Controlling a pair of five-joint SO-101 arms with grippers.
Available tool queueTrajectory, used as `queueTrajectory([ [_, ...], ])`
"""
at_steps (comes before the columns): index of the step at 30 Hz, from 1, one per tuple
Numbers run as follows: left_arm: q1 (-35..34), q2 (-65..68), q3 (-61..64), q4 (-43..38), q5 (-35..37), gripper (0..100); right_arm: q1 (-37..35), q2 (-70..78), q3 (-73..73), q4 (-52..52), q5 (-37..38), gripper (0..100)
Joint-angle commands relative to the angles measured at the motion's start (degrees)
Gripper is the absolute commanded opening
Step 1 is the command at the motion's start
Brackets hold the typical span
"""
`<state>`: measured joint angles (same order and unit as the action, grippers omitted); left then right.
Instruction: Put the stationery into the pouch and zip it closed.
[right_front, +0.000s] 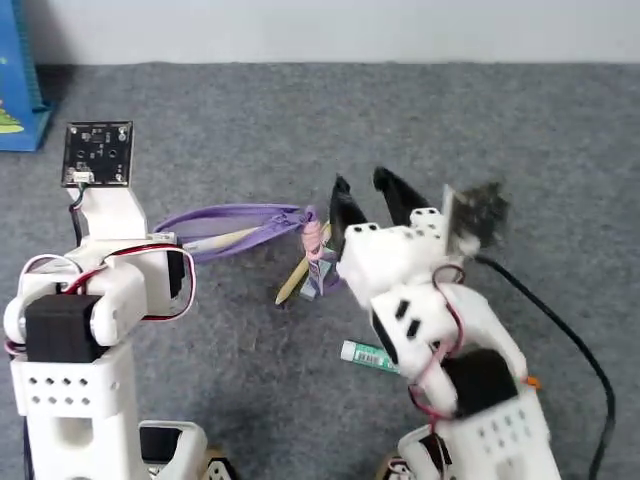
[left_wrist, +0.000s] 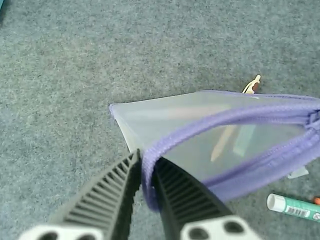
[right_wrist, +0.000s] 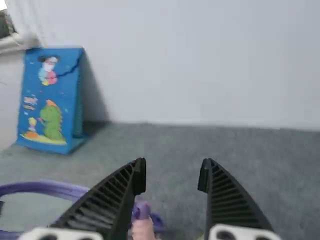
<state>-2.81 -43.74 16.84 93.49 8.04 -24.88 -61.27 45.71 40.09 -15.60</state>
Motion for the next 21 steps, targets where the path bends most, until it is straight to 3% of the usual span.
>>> queueTrajectory([
  [1,0.0,0.9,0.3,-0.8,0.9,1,3.3,8.2,-3.3,4.4,-0.7,16.9],
  [10,0.0,-4.8,0.5,0.9,0.9,1,2.1,33.5,-6.3,5.1,-4.5,17.1],
  [21,0.1,-11.3,7.3,-2.3,0.8,1,-1.8,59.9,-23.0,5.6,-8.2,17.3],
])
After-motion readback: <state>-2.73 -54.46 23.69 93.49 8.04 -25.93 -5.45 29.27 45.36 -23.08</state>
